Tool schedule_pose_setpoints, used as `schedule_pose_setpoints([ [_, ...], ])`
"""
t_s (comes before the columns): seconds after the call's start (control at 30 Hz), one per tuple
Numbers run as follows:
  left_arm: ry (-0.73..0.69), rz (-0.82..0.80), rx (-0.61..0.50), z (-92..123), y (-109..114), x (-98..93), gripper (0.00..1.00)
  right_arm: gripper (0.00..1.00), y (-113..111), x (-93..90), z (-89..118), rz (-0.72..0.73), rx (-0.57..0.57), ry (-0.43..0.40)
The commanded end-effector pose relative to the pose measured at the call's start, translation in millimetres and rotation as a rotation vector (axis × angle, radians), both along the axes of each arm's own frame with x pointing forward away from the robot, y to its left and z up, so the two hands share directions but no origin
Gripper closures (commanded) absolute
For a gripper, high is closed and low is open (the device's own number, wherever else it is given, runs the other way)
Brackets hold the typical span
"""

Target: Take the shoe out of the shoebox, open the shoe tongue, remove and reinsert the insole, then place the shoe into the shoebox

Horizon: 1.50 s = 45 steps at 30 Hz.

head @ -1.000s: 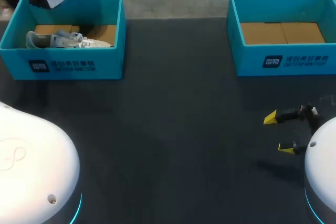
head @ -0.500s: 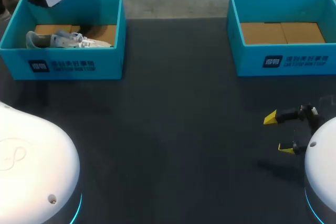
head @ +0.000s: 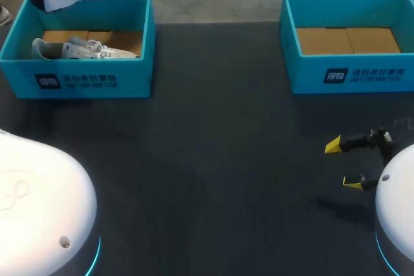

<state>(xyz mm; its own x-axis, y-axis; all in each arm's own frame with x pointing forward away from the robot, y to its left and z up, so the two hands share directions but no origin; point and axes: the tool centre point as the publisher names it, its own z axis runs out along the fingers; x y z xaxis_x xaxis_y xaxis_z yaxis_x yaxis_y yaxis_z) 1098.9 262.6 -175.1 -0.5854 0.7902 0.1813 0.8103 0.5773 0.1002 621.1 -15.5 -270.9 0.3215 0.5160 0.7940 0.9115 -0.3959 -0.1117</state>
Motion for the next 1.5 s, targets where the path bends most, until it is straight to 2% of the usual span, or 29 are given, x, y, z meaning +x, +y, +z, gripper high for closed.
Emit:
schedule_pose_setpoints([
  [0.03,-0.069,-0.183,-0.037,-5.6,11.9,-11.8,1.00,0.00,0.2,-2.4,0.7,-0.003,-0.002,-0.003],
  [0.2,-0.116,-0.367,-0.032,-2.6,20.5,-13.2,1.00,0.00,0.2,-2.4,0.7,-0.003,-0.002,-0.003],
  [0.27,-0.162,-0.440,0.004,-1.8,25.5,-13.1,1.00,0.00,0.2,-2.4,0.7,-0.003,-0.002,-0.003],
  [0.8,-0.162,-0.440,0.004,-1.8,25.5,-13.1,1.00,0.00,0.2,-2.4,0.7,-0.003,-0.002,-0.003],
  [1.03,-0.050,-0.493,-0.005,-4.5,35.7,15.7,1.00,0.00,0.2,-2.4,0.7,-0.003,-0.002,-0.003],
  [1.37,-0.018,-0.516,-0.024,-8.3,40.9,31.3,1.00,0.00,0.2,-2.4,0.7,-0.003,-0.002,-0.003],
  [1.5,-0.005,-0.525,-0.017,-19.9,42.0,35.1,1.00,0.00,0.2,-2.4,0.7,-0.003,-0.002,-0.003],
])
